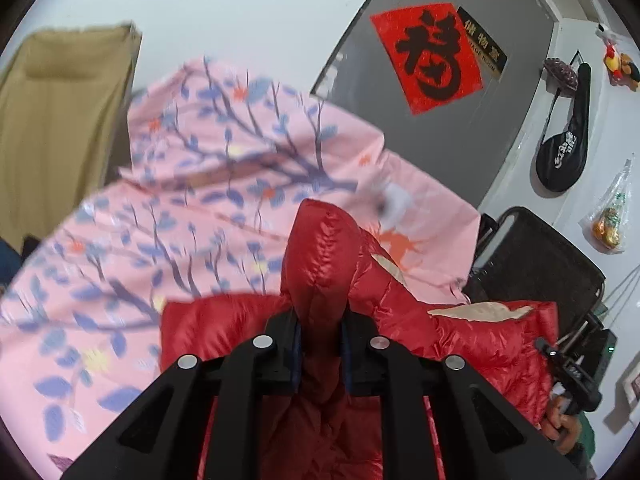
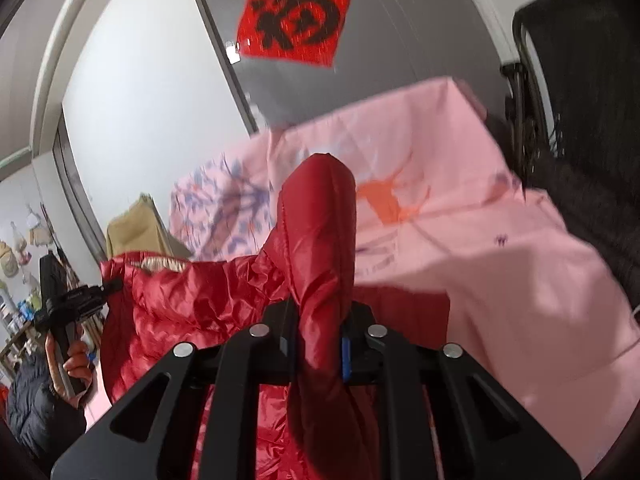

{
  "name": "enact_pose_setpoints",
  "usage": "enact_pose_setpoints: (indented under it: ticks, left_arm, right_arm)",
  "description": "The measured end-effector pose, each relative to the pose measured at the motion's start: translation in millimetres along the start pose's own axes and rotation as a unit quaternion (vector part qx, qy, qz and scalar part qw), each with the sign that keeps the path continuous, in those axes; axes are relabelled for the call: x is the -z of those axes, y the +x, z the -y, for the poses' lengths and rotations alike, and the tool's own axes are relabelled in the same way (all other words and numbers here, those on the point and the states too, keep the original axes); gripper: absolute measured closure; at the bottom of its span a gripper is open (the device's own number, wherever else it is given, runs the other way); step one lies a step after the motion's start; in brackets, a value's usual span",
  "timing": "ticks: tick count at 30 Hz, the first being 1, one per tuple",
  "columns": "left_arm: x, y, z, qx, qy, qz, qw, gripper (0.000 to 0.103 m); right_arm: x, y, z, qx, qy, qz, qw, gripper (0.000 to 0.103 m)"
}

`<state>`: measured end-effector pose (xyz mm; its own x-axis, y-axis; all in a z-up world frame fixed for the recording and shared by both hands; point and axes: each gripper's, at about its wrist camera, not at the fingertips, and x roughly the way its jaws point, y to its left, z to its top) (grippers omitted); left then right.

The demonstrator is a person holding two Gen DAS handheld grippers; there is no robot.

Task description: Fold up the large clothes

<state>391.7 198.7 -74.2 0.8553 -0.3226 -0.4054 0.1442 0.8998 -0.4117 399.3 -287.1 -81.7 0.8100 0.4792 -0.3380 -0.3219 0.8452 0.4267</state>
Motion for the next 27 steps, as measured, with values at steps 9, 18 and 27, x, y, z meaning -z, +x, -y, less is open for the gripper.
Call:
enact_pose_setpoints:
  ticks: [9, 18, 27]
  left_arm:
    - [-43.9, 39.0, -1.3, -0.063, 0.009, 0.009, 0.998, 0.088]
    - [5.2, 131.3, -75.7, -0.103, -0.069, -0.084, 0.9888, 0.087]
    - [24.6, 154.2, -97.1, -0.108, -0.083, -0.086, 0.987, 0.074]
  right_arm:
    - [-49.9, 61.5, 8.8, 0.036, 0.041, 0.007, 0.998, 0.089]
    - [13.5, 159.5, 82.3, 0.095, 0.149, -0.091, 0.98, 0.08]
    - [26.7, 171.9, 91.3, 0.098, 0.172, -0.103, 0.975, 0.067]
